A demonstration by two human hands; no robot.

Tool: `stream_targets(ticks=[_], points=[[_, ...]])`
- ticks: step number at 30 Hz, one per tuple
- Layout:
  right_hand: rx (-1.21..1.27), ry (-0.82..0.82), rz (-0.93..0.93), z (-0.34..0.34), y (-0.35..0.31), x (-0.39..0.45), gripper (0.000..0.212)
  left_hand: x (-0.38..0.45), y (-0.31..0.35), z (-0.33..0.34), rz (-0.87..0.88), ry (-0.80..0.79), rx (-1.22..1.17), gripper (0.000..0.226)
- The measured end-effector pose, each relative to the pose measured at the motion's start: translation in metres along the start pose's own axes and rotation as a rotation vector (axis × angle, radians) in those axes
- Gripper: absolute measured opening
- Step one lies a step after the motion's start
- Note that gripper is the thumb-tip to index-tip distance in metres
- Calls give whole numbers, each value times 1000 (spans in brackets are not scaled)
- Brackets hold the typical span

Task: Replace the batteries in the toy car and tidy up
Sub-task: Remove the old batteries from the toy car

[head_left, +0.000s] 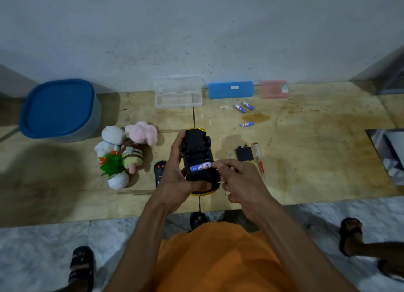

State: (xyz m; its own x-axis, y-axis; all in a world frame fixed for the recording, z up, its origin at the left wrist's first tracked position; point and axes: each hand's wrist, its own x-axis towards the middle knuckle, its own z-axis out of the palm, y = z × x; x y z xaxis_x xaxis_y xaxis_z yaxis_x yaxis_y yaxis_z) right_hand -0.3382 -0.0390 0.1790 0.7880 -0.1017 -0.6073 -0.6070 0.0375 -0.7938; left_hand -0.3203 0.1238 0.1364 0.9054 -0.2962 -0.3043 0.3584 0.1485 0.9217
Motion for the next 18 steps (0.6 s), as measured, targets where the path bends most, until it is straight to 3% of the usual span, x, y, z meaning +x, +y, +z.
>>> stream_targets(ticks=[5, 11, 18], points=[[-93, -15, -118, 2, 2, 2, 16, 0, -2, -3, -8, 10, -25, 132], [-152, 87, -281, 5, 8, 8, 3, 0, -1, 1, -19, -8, -25, 131], [-235, 12, -338, 10, 3, 11, 5, -2, -3, 1, -40, -12, -7, 130]])
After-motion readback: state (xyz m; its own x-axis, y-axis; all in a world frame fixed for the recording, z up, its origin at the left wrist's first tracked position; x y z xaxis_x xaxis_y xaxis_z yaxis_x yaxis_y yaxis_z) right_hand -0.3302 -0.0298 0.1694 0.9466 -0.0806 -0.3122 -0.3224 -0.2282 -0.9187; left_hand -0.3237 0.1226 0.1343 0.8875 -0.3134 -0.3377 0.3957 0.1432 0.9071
